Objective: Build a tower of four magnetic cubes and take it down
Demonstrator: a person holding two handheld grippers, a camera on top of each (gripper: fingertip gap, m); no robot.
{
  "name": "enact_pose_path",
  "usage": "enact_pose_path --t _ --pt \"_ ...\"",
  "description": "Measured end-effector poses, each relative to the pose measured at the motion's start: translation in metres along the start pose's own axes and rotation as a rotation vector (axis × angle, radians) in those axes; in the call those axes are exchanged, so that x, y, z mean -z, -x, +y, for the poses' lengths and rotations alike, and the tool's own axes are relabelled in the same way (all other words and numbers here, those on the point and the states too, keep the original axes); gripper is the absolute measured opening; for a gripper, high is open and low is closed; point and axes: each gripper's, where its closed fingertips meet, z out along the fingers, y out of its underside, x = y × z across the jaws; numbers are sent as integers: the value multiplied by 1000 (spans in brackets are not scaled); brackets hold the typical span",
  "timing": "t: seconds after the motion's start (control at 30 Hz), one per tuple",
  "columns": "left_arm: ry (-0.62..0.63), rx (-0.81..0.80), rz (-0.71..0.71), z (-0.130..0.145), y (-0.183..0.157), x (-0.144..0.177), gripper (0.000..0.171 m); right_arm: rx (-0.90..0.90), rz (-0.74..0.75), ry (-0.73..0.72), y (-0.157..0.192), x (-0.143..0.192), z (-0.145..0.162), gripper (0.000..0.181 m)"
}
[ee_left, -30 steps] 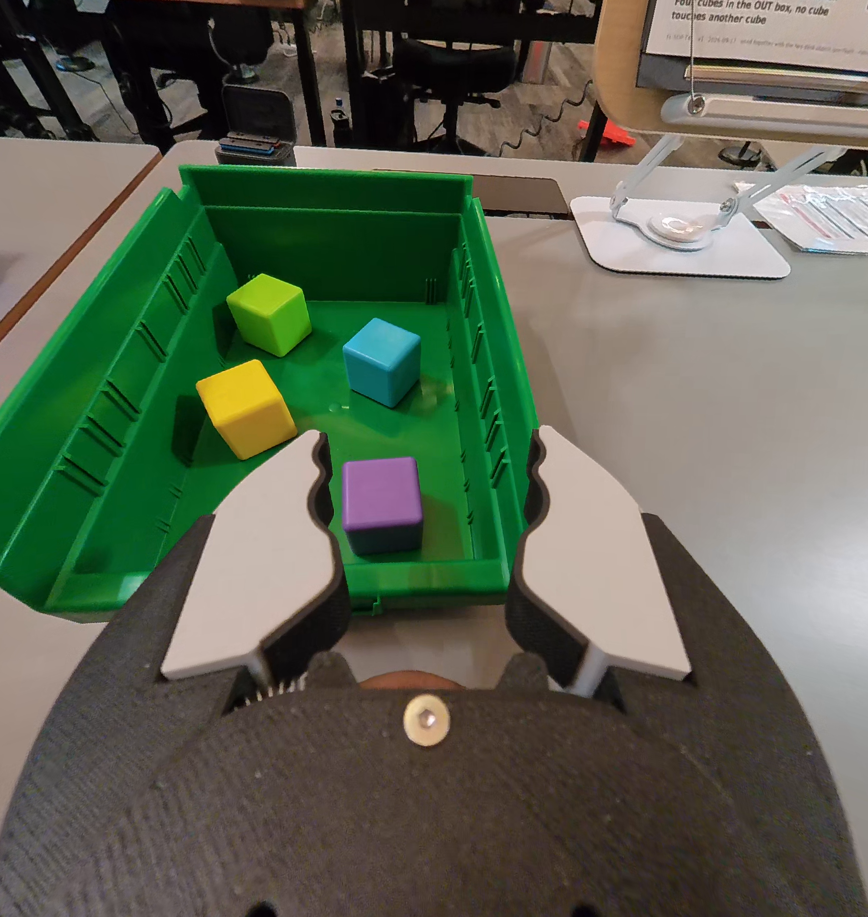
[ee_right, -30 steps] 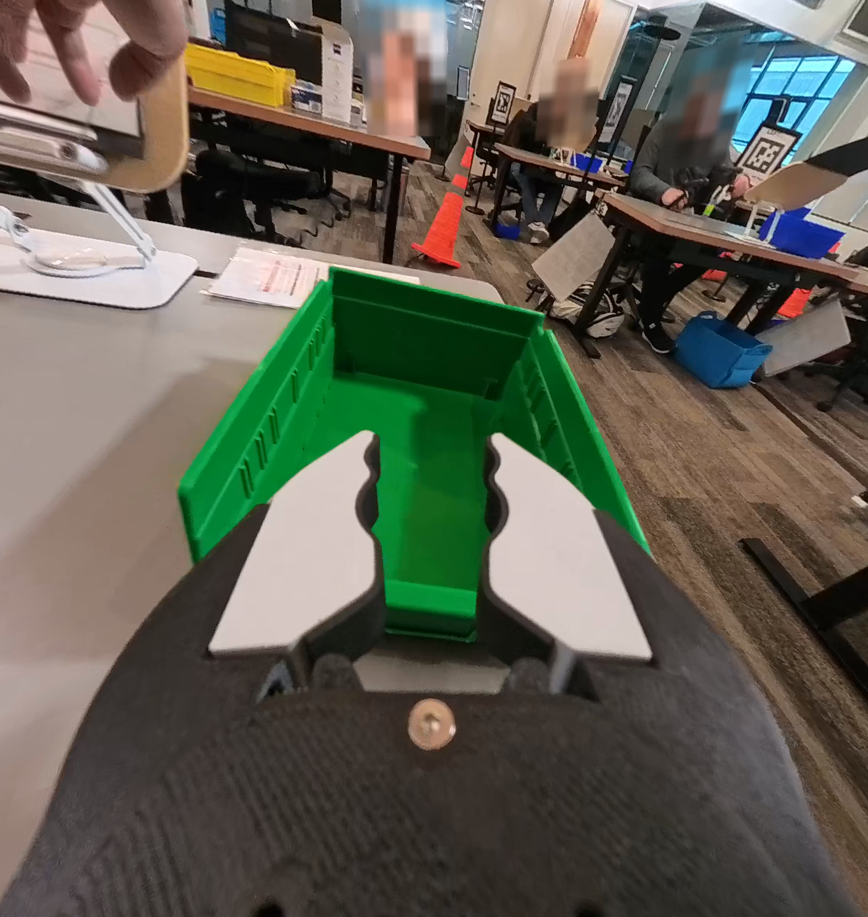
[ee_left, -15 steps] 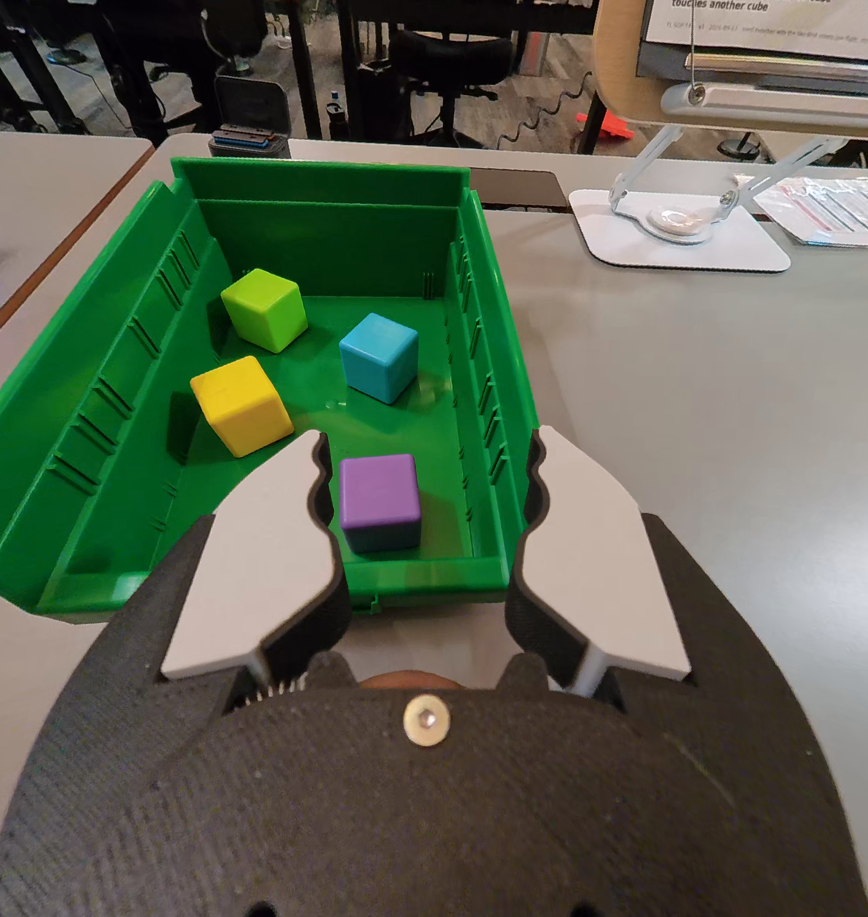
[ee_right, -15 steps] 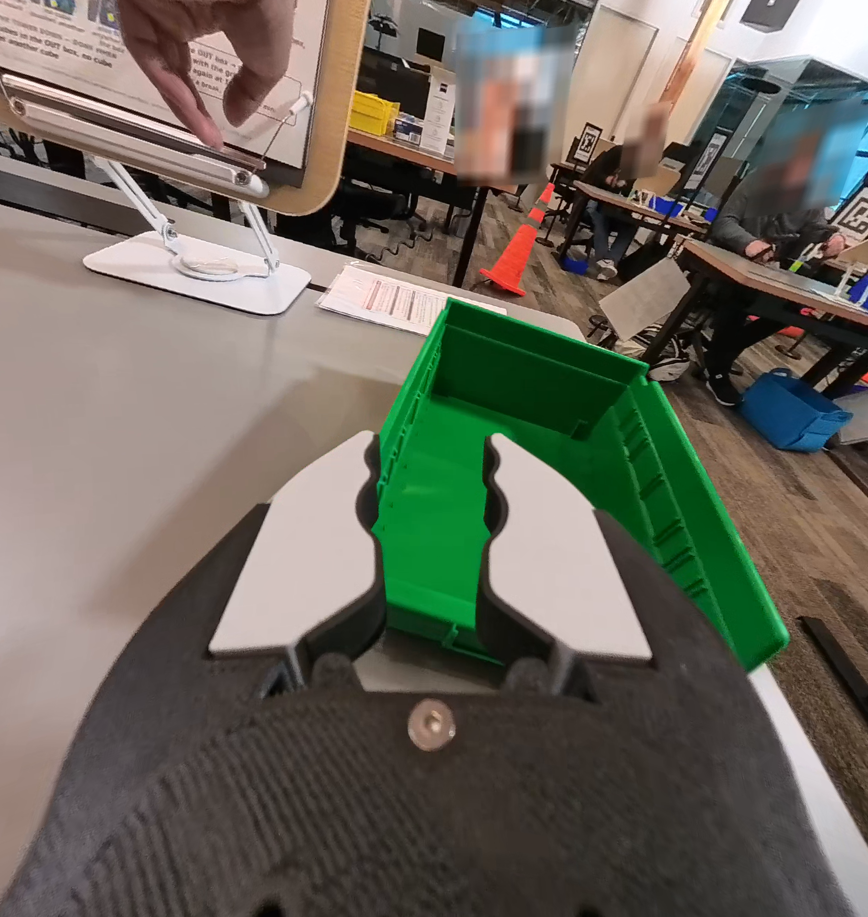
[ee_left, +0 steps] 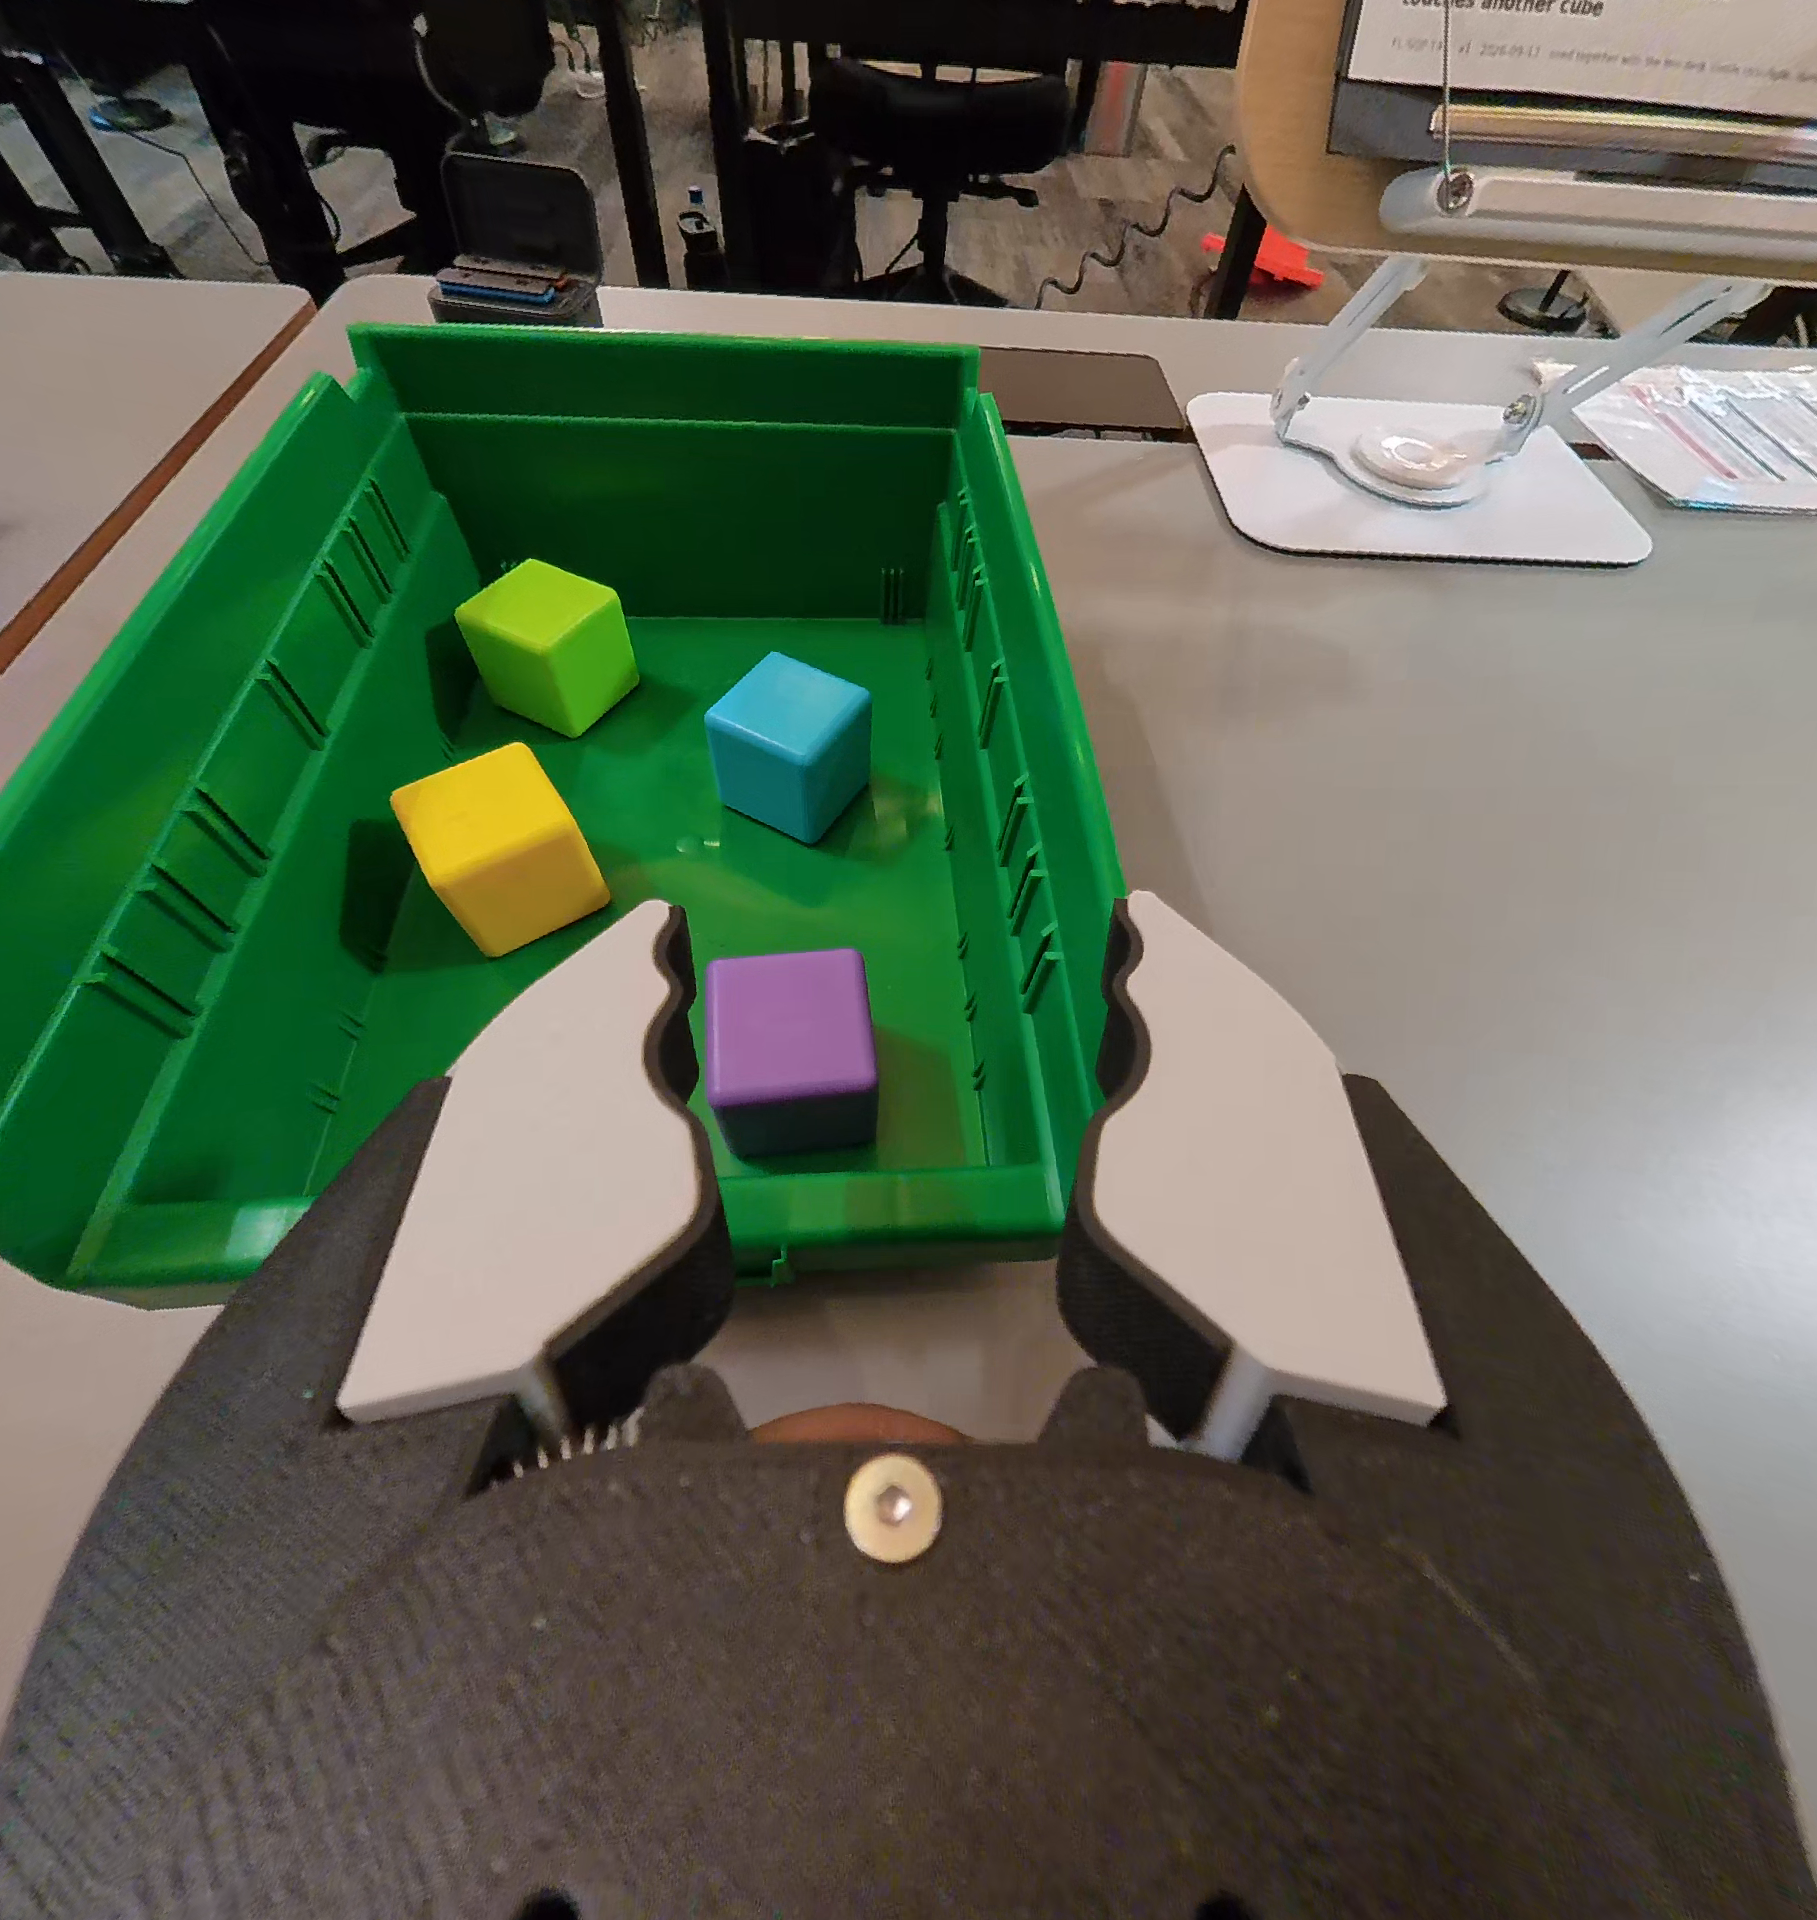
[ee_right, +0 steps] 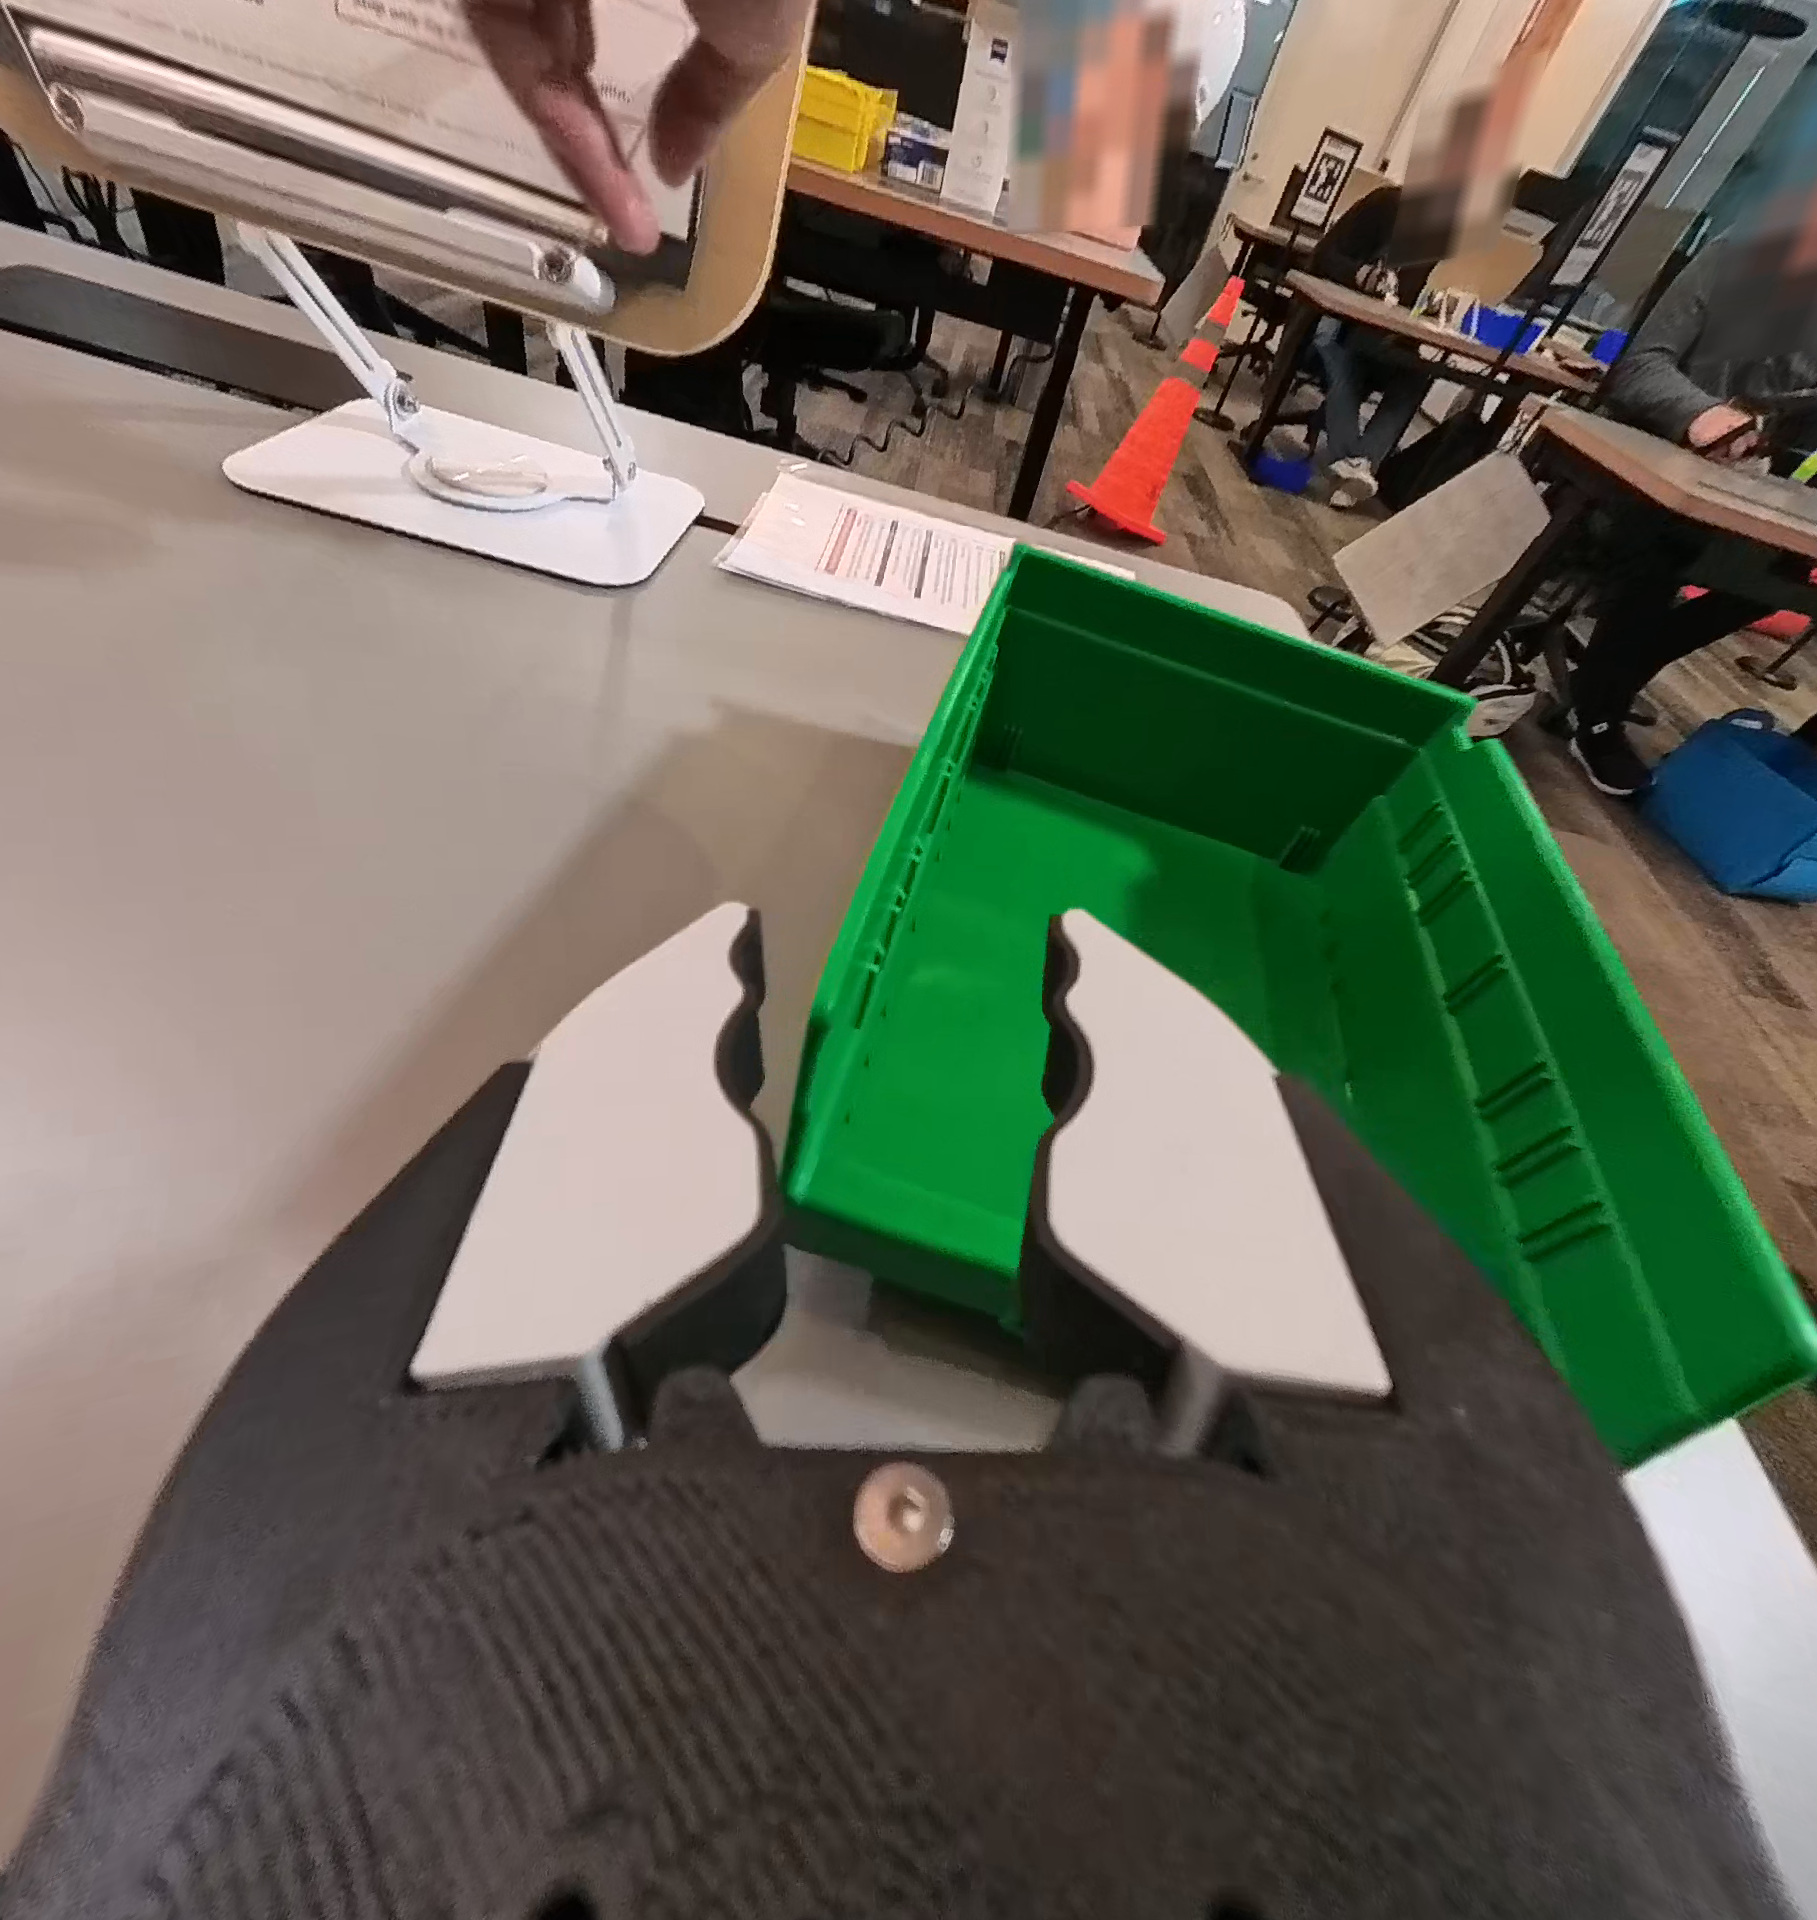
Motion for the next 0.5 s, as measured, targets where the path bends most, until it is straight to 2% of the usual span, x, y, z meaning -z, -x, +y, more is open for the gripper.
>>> enact_pose_path --t 0.2,0.5 --pt "2 -4 2 0 -1 0 77 3 5 71 0 -14 17 50" --pt "-6 -7 4 -1 -3 1 77 25 -15 84 -1 -17 23 33"
